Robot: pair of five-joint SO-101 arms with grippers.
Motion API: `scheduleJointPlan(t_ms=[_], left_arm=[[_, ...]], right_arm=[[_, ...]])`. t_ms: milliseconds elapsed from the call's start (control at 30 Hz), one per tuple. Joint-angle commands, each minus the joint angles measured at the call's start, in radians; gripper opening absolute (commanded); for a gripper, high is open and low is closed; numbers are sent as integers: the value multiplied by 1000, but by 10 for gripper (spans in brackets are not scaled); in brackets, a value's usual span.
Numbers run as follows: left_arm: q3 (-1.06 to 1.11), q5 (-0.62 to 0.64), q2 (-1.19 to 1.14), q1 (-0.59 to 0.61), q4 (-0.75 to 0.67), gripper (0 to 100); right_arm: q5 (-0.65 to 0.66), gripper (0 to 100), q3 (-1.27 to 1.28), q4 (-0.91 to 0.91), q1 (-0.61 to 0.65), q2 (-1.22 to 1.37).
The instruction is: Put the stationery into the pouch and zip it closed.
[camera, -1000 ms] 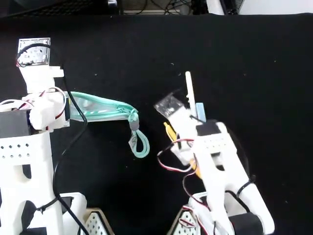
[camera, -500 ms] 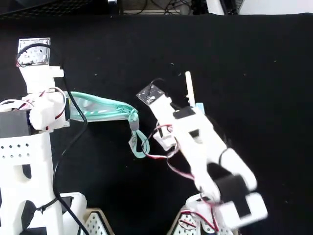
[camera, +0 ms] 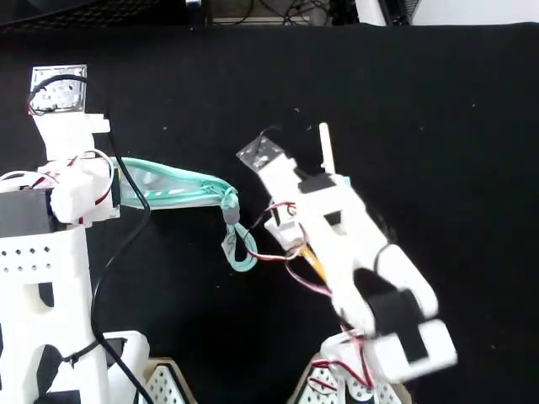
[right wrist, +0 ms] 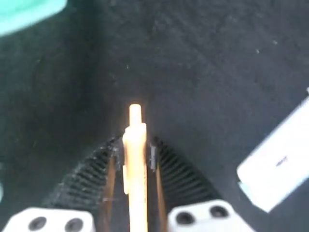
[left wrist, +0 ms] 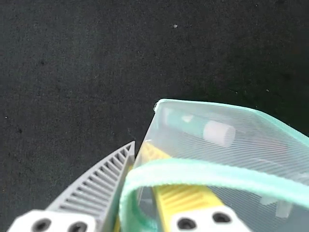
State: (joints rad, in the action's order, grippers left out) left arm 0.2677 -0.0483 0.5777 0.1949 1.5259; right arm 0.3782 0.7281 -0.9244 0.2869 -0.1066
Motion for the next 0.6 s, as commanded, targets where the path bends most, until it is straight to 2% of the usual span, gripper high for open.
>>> scheduleJointPlan(t_ms=[0, 100, 167, 300, 400, 567], left_arm=[[33, -11, -17, -1, -11, 30], [33, -11, -17, -2, -11, 30], [33, -11, -17, -2, -11, 30], [33, -11, -17, -2, -11, 30], [33, -11, -17, -2, -11, 30], [35, -11, -17, -2, -11, 30]], right_arm=[[-6, 12, 10, -95, -48, -292], [-11, 12, -1, -209, -57, -595], [-49, 12, -41, -278, -20, -800], [-135, 12, -166, -324, 161, -1139], [-167, 12, -209, -212, 324, -1254], [-170, 12, -177, 87, 399, -1256]])
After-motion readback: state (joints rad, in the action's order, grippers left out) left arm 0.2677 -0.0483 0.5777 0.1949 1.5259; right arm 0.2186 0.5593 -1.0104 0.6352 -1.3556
